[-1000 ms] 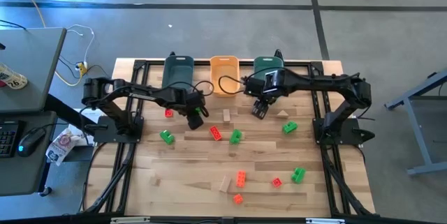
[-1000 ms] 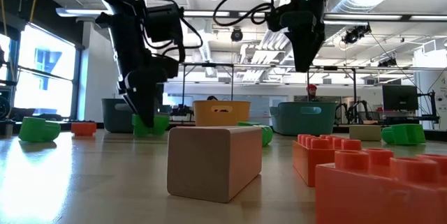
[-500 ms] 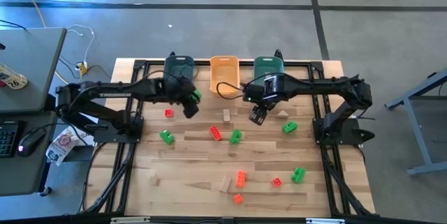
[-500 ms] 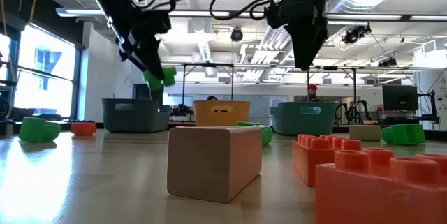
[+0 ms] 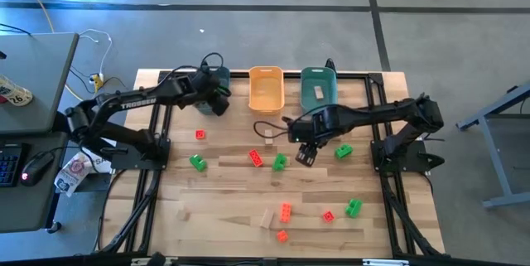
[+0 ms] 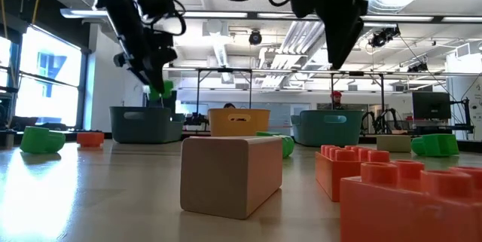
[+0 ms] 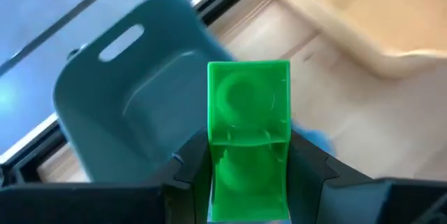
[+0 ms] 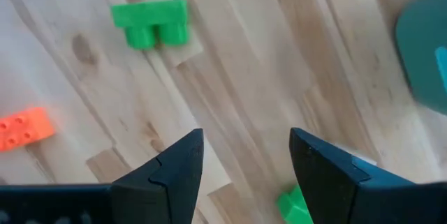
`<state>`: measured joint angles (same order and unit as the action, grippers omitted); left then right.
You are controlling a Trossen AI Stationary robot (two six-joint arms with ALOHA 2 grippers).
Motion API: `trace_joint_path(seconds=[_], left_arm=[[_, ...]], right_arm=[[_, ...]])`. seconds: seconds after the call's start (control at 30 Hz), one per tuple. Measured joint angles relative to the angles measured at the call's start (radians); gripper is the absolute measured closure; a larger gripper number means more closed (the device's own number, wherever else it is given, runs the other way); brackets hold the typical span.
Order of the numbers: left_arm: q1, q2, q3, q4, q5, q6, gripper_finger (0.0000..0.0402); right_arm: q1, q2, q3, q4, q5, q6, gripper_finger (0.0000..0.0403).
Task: Sort & place blocks by color
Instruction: Put the green game piece into the dark blue bin
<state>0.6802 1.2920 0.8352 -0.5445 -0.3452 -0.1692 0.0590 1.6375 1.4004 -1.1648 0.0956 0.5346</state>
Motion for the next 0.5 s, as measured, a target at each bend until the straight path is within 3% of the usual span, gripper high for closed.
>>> trace_joint_path(seconds=[0.5], left_arm=[[0.158, 0.164, 0.0, 0.019, 0.164, 0.01, 0.0296]], right_arm=[[0.094, 0.0, -0.148, 0.004, -0.105, 0.108, 0.0203]])
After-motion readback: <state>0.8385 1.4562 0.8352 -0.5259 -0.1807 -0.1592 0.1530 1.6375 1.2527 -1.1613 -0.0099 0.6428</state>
